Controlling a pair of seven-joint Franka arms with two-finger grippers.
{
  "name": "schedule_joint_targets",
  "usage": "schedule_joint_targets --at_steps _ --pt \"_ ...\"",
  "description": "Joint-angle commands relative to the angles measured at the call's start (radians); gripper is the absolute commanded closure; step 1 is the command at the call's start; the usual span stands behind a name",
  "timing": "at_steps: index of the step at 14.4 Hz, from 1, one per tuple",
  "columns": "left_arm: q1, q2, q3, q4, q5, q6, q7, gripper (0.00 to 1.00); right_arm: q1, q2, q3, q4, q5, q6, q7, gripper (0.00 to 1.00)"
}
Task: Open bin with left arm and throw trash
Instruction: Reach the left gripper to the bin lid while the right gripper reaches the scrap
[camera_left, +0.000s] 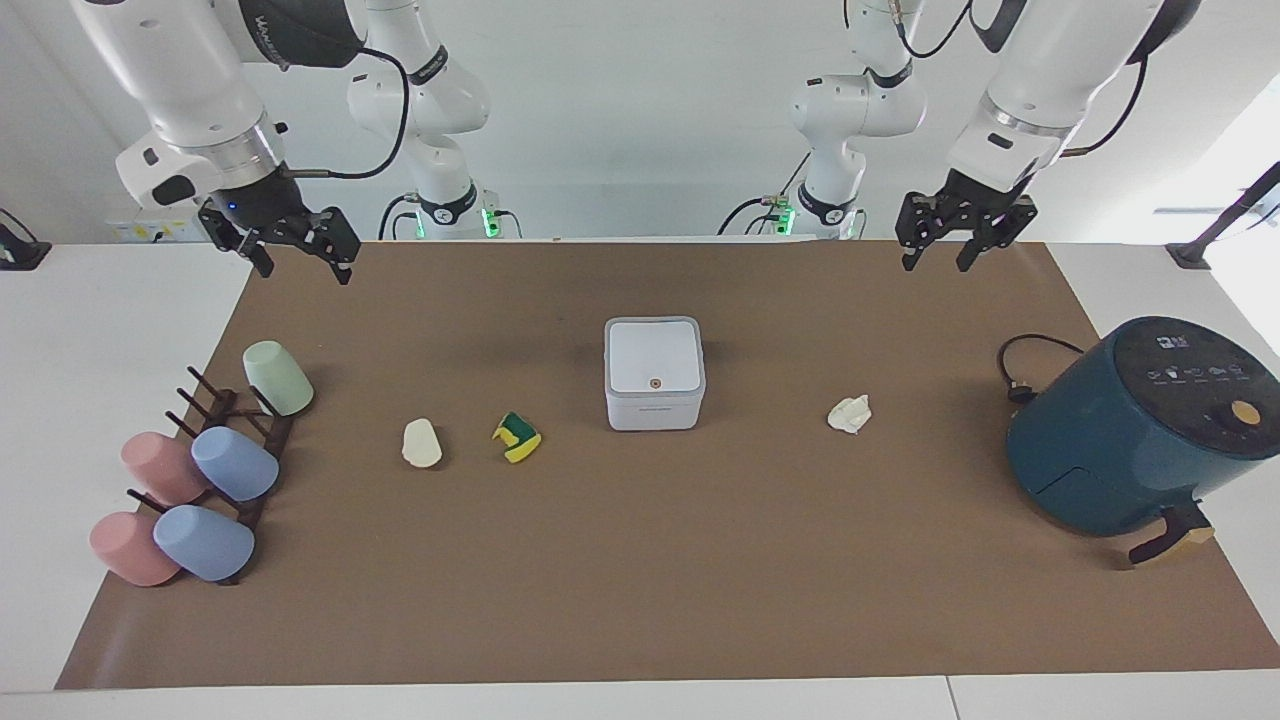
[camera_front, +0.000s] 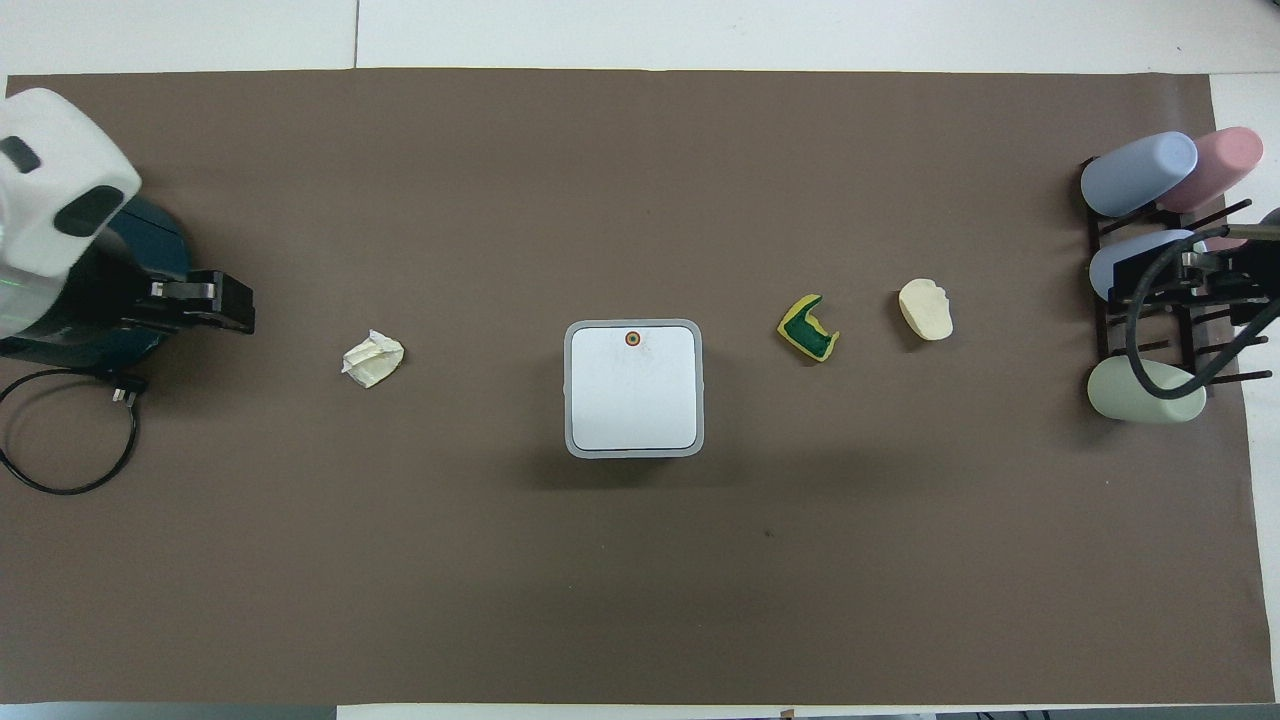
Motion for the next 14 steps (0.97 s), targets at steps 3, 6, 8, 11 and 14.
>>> schedule_joint_targets --at_steps 3,6,8,11,14 --pt "-0.186 0.099 0.007 -0.005 -0.047 0.144 -0.204 1.00 -0.014 -0.081 0.010 -0.177 -0.001 0.123 -0.023 0.00" --pt "-0.322 0.238 0.006 0.024 -0.055 0.238 -0.346 1.00 -0.008 -0.141 0.010 -0.374 0.000 0.337 -0.022 0.00" --pt "-0.376 0.283 0.006 0.022 -0.062 0.314 -0.362 1.00 -0.002 -0.126 0.010 -0.418 0.000 0.413 -0.022 0.00" --pt "-0.416 0.315 0.006 0.014 -0.065 0.368 -0.402 1.00 0.001 -0.045 0.012 -0.475 0.000 0.563 -0.020 0.00" --pt "-0.426 0.338 0.006 0.005 -0.064 0.414 -0.411 1.00 0.001 0.026 0.012 -0.500 0.000 0.669 -0.019 0.00"
